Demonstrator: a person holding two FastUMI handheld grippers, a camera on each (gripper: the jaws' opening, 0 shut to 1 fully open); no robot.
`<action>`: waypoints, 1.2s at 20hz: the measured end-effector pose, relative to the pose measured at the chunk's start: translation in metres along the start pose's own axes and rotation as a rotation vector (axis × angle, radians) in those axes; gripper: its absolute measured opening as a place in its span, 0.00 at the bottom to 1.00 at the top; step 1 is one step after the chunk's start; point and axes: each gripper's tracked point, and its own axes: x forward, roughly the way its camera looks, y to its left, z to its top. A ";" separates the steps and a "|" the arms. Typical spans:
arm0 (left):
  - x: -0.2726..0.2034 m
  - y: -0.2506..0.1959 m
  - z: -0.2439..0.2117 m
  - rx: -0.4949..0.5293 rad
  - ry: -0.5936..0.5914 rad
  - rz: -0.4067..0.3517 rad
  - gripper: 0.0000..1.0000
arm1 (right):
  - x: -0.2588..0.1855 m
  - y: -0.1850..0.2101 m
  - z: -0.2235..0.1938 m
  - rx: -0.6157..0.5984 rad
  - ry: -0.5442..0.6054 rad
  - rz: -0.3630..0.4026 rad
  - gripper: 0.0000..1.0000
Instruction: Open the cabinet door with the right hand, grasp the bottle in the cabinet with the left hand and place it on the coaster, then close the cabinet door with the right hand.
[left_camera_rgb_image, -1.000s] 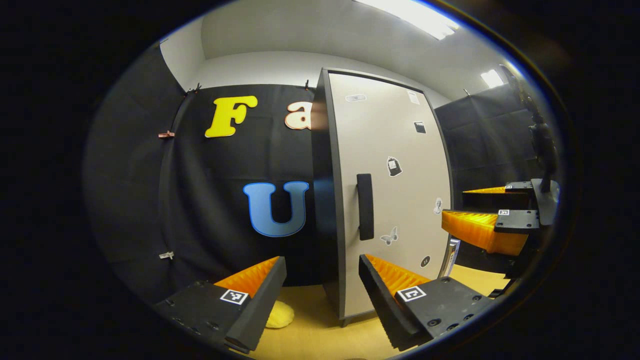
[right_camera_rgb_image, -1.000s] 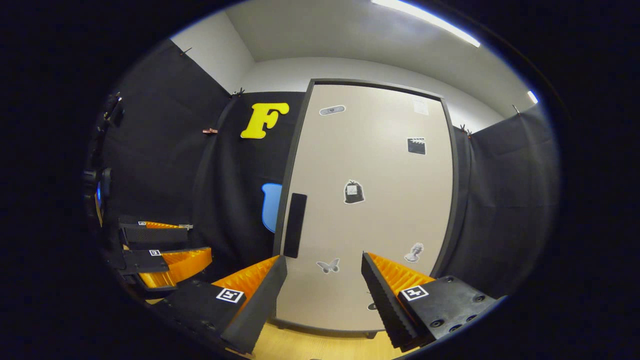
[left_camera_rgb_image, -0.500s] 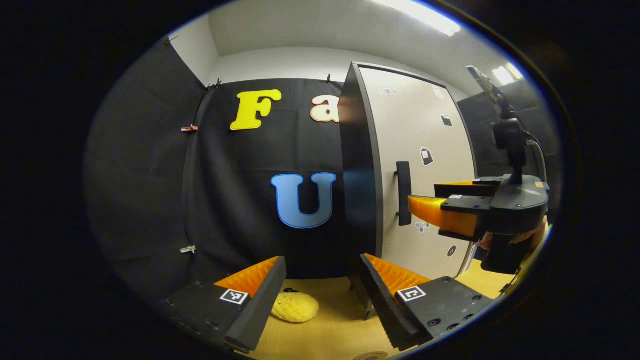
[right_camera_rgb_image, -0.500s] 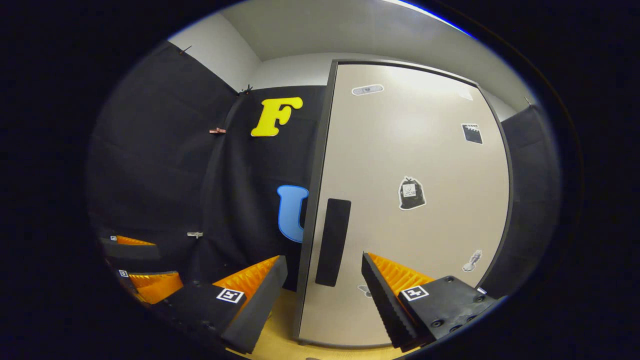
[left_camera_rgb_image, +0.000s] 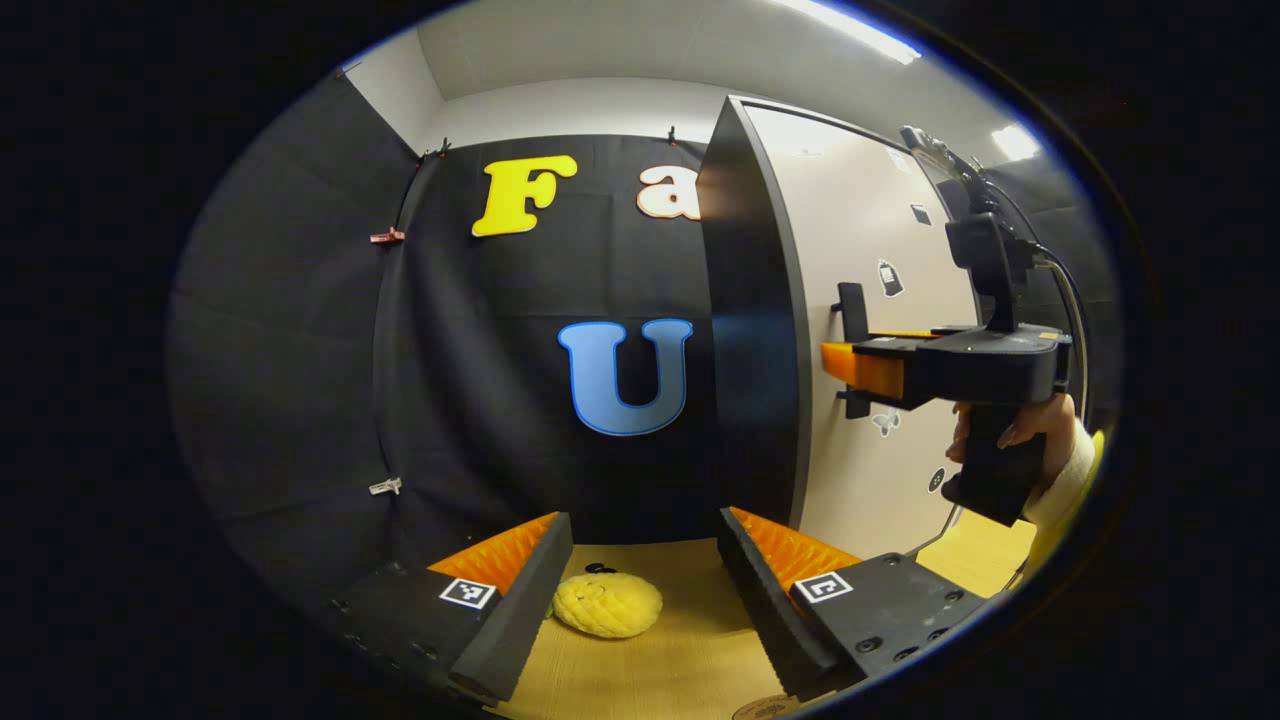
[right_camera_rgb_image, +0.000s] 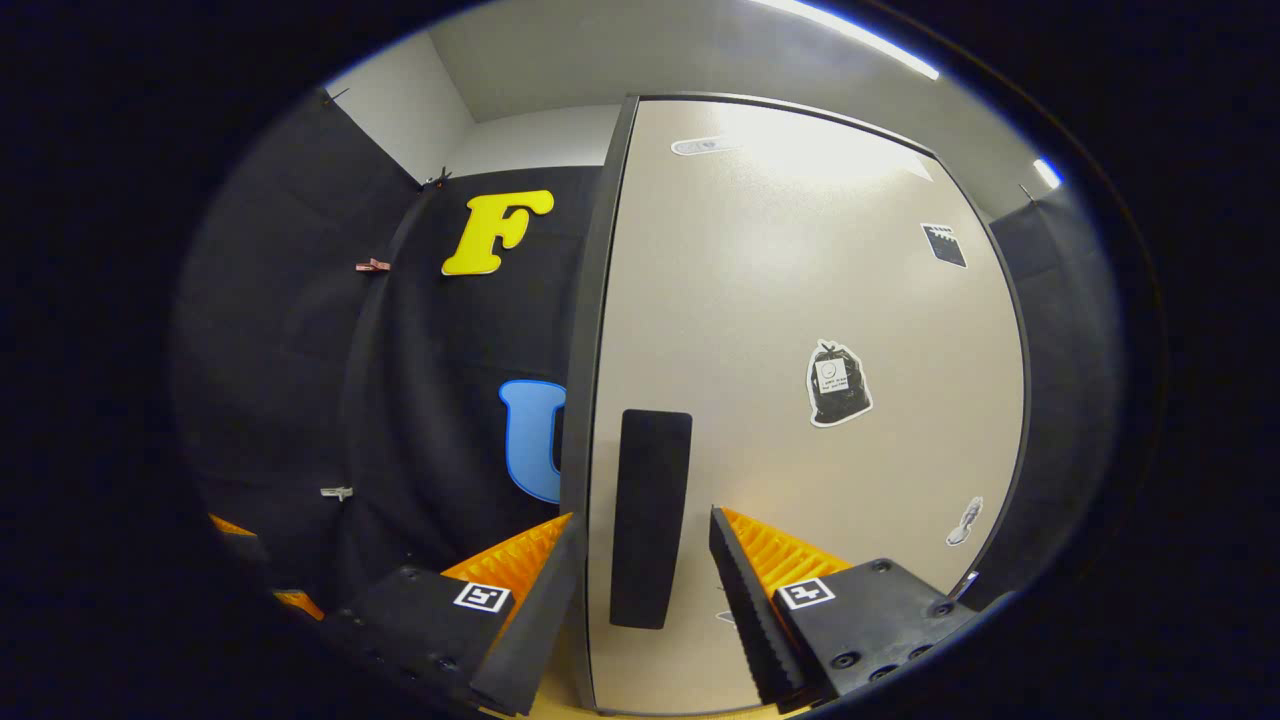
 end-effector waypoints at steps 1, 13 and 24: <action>0.001 0.001 -0.001 -0.005 0.001 0.002 0.93 | 0.002 0.001 -0.001 0.003 0.005 -0.005 0.75; -0.010 0.011 -0.007 0.002 0.019 0.012 0.93 | 0.002 -0.001 -0.008 0.000 0.063 -0.041 0.13; -0.053 -0.050 0.012 0.025 -0.017 -0.085 0.93 | -0.099 -0.021 0.009 0.025 0.101 0.065 0.13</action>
